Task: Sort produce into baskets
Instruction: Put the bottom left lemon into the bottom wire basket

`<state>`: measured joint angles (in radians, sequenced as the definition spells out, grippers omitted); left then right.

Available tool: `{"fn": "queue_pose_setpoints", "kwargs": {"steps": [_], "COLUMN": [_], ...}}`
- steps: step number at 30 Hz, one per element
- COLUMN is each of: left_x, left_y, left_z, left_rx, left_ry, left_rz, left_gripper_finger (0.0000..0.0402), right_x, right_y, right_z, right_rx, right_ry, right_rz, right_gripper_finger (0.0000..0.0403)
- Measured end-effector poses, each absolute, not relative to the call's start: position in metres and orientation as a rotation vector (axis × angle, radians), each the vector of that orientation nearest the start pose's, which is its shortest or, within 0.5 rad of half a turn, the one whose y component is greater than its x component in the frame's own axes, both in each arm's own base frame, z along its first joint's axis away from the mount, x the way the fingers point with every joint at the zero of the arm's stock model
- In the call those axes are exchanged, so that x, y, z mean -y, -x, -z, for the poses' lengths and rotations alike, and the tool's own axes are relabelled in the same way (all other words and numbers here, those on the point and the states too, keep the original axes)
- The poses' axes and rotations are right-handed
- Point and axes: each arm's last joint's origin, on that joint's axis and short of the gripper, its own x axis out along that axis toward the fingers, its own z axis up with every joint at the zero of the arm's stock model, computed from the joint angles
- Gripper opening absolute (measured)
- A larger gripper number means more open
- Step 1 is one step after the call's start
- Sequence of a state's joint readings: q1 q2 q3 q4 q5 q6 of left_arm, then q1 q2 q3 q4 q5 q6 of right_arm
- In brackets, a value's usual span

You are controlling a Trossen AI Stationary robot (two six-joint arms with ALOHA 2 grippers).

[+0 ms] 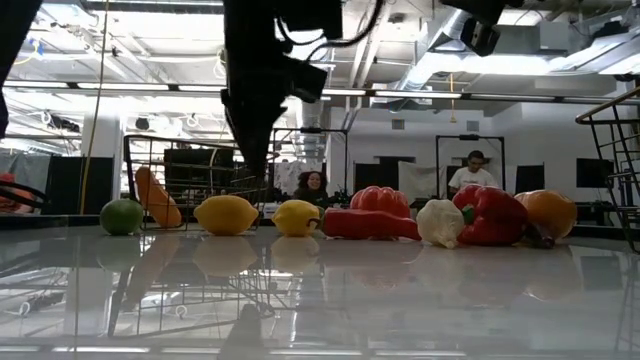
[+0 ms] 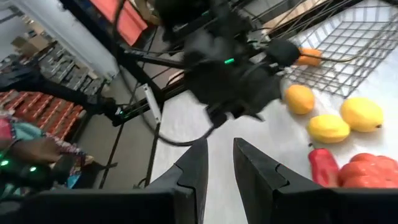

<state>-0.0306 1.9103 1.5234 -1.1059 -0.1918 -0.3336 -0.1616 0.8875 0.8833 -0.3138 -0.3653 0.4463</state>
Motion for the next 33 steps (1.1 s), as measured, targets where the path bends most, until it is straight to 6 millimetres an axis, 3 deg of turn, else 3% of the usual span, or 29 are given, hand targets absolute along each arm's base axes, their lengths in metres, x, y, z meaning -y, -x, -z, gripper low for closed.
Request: {"fn": "queue_pose_setpoints", "kwargs": {"steps": [9, 13, 20, 33], "left_x": [-0.005, -0.010, -0.021, -0.022], "left_y": [-0.369, -0.369, -0.354, -0.342], "left_z": [-0.217, -0.215, -0.192, -0.168], "left_rx": [-1.479, -1.492, -1.594, -1.630], "left_ry": [-0.182, -0.201, -0.217, -0.229], "left_rz": [-0.315, -0.261, -0.256, -0.262], "left_gripper_finger": [0.0220, 0.0220, 0.0220, 0.0220], "right_x": [0.009, 0.009, 0.011, 0.011], "right_y": [-0.189, -0.190, -0.190, -0.190], "right_z": [-0.337, -0.337, -0.338, -0.338], "right_rx": [-0.352, -0.340, -0.317, -0.313], "right_ry": [-0.504, -0.498, -0.516, -0.526], "right_rz": [-0.098, -0.054, 0.006, 0.029], "right_gripper_finger": [0.0105, 0.0105, 0.0105, 0.0105]}}
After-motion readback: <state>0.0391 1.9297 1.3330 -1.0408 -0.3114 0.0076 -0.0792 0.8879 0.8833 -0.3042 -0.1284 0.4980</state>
